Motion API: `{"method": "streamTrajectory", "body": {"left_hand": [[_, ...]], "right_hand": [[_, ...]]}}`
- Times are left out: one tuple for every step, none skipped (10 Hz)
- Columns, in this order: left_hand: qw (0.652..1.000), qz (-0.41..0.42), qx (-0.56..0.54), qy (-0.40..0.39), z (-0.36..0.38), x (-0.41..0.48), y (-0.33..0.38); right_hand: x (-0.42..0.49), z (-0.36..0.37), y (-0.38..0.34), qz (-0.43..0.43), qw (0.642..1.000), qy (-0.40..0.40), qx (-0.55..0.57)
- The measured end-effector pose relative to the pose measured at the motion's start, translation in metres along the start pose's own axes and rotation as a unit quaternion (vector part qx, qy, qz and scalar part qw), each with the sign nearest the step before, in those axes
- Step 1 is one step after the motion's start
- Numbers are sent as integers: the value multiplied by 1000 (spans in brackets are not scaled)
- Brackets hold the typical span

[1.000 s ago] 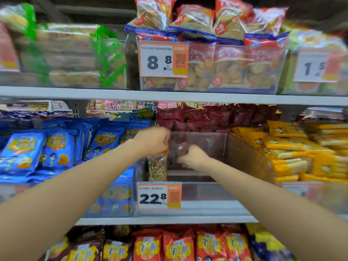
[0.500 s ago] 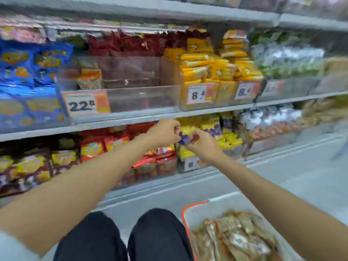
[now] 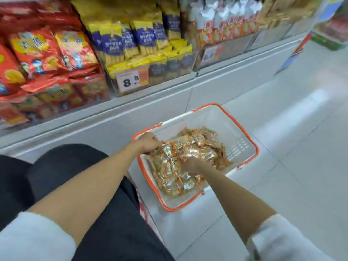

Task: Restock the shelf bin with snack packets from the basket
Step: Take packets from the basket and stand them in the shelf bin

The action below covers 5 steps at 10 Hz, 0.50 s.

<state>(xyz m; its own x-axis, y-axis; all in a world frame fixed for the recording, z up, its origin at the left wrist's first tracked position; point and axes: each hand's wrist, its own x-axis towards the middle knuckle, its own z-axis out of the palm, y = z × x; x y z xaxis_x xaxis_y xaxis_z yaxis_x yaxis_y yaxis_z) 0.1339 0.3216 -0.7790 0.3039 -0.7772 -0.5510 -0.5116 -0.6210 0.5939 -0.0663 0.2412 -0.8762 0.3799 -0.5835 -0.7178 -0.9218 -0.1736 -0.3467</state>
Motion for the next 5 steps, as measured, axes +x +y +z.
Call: {"method": "streamTrajectory", "body": {"left_hand": [[1000,0,1,-17,11,14,-9],[999,13,-47,-4,6,22,-1],[998,26,-64,-5,5,20,5],[998,41,-44,-8,5,19,7],[998,31,-45,-18,2,21,5]], "right_hand": [[9,37,17,53,998,-25,34],[29,58,15,85,987,-71,117],[46,77,5,106,973,-79,192],[61,94,-8,68,981,-12,182],[71,107,-29,60,938,103,325]]}}
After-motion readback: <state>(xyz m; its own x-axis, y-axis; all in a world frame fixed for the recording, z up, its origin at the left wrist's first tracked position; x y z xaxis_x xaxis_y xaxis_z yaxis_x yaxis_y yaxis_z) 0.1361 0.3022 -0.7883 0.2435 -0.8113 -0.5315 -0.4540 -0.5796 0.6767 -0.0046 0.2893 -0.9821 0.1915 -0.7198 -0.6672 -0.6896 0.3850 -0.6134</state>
